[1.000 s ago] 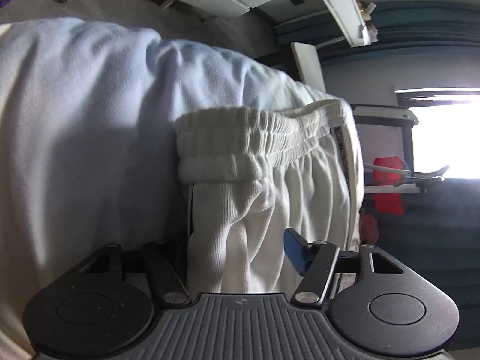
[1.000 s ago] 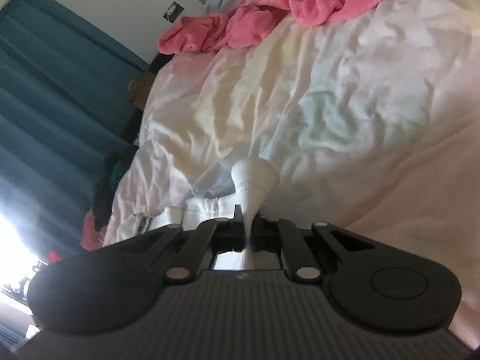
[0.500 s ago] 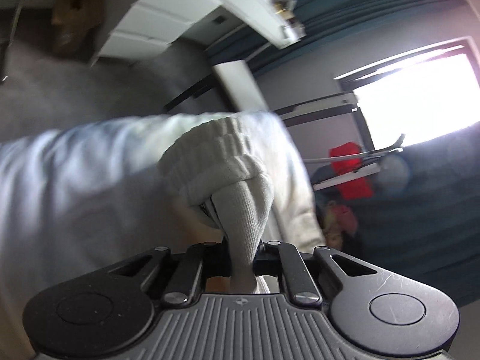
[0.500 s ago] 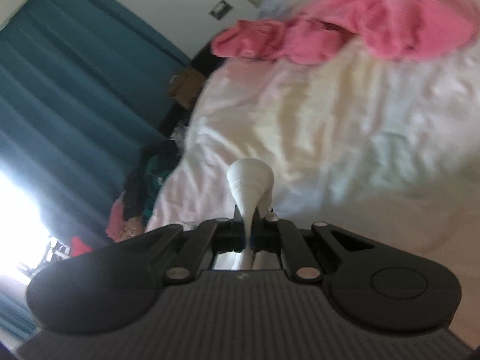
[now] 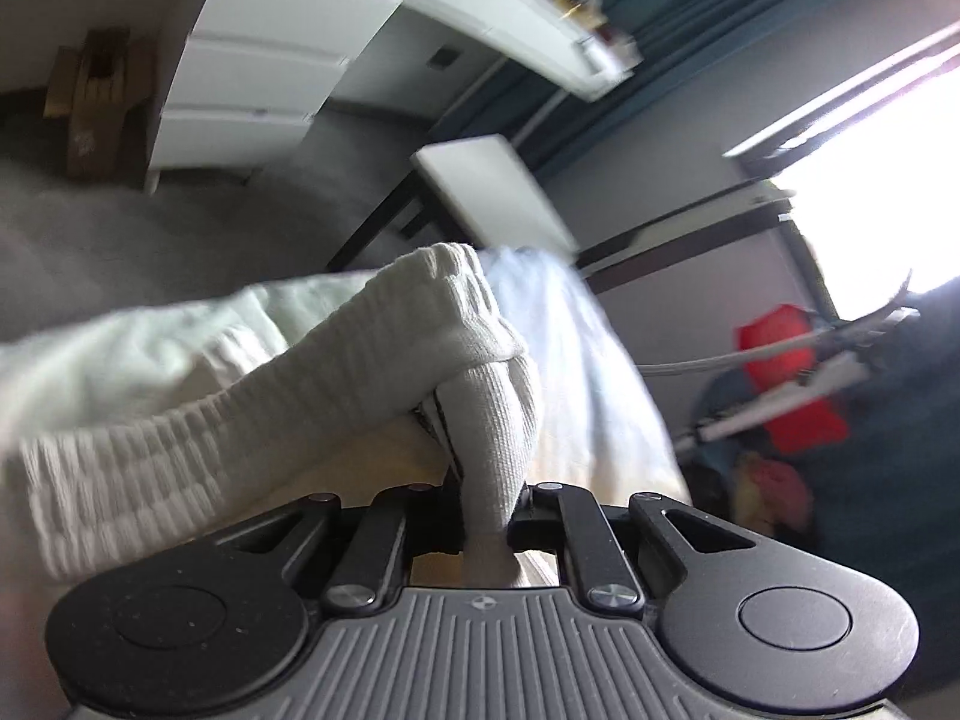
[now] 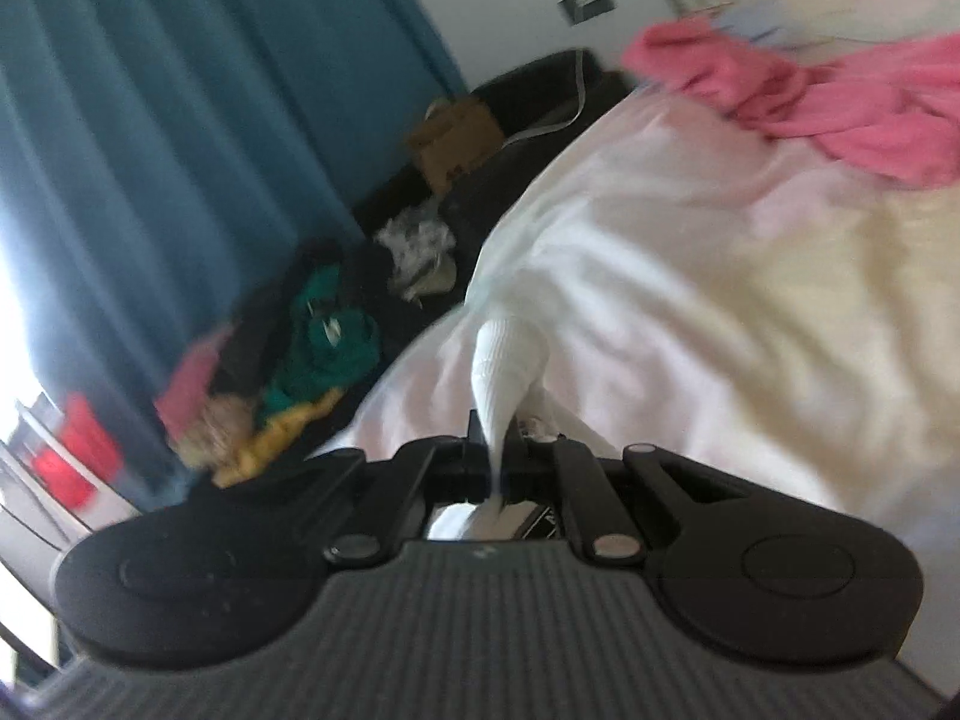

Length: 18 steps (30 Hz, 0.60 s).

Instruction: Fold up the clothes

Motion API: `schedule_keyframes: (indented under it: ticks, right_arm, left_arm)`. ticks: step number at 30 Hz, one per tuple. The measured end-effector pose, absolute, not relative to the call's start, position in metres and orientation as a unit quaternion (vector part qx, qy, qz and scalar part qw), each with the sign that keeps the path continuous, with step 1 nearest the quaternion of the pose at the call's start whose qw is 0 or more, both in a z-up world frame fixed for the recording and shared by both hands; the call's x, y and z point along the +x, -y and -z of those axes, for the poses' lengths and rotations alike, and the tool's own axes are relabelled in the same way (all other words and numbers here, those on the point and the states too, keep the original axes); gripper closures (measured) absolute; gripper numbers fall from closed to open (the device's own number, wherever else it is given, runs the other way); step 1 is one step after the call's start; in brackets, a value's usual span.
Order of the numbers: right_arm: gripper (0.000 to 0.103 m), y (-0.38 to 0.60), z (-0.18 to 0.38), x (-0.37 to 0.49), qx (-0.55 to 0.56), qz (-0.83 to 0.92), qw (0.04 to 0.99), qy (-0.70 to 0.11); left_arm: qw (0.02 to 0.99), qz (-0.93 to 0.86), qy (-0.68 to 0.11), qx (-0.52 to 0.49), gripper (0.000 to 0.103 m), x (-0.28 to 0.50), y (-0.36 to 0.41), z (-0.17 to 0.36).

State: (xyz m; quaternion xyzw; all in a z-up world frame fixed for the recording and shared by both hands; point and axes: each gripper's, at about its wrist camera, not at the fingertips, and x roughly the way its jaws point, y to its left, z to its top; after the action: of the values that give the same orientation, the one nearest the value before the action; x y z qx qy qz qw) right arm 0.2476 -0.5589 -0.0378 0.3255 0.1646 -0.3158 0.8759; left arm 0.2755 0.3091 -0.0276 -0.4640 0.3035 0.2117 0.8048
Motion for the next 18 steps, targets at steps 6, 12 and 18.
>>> schedule_keyframes:
  ticks: [6, 12, 18]
  right_arm:
    - [0.097, 0.556, 0.09, 0.309, 0.305, 0.325, 0.87, -0.209]
    - [0.09, 0.568, 0.092, 0.295, 0.377, 0.27, 0.856, -0.229]
    - [0.029, 0.553, 0.075, 0.224, 0.442, 0.198, 0.852, -0.198]
  left_arm:
    - [0.822, -0.208, -0.343, -0.404, 0.085, 0.321, -0.302, 0.052]
    - [0.845, -0.175, -0.329, -0.382, 0.037, 0.304, -0.295, 0.037]
    - [0.842, -0.119, -0.285, -0.442, 0.023, 0.225, -0.278, 0.029]
